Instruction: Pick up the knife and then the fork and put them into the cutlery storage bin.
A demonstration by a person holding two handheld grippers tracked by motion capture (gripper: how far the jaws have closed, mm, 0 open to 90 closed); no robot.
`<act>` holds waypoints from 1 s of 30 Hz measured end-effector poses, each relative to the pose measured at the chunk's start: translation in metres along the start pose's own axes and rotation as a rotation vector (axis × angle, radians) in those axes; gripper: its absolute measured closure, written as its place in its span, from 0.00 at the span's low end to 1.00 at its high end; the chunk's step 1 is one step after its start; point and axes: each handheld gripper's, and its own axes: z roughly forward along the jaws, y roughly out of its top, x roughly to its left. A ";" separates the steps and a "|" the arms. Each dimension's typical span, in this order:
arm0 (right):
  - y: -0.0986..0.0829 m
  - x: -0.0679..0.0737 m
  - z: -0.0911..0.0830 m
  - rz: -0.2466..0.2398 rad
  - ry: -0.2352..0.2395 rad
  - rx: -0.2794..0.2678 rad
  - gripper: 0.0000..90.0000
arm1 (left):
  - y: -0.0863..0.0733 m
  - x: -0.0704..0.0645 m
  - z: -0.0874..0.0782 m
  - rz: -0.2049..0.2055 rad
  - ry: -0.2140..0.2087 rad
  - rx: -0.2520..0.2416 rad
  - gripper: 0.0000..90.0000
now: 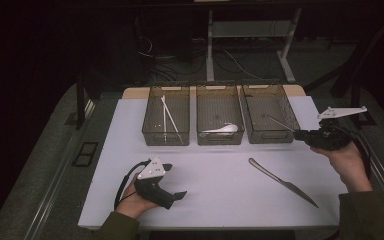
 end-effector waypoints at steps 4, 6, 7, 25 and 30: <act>0.007 -0.004 0.005 0.015 -0.012 0.003 0.94 | 0.000 0.000 0.000 0.001 0.000 0.002 0.00; 0.011 -0.005 0.009 0.023 -0.031 0.010 0.94 | 0.000 0.000 0.000 0.000 -0.001 -0.002 0.00; 0.013 -0.006 0.011 0.024 -0.036 0.015 0.94 | 0.000 0.000 0.000 -0.001 -0.001 -0.003 0.00; 0.051 -0.025 0.058 0.075 -0.102 0.065 0.94 | 0.001 -0.001 -0.001 0.000 -0.006 -0.008 0.00; 0.060 -0.028 0.069 0.080 -0.113 0.085 0.94 | 0.001 -0.001 -0.001 -0.001 -0.007 -0.010 0.00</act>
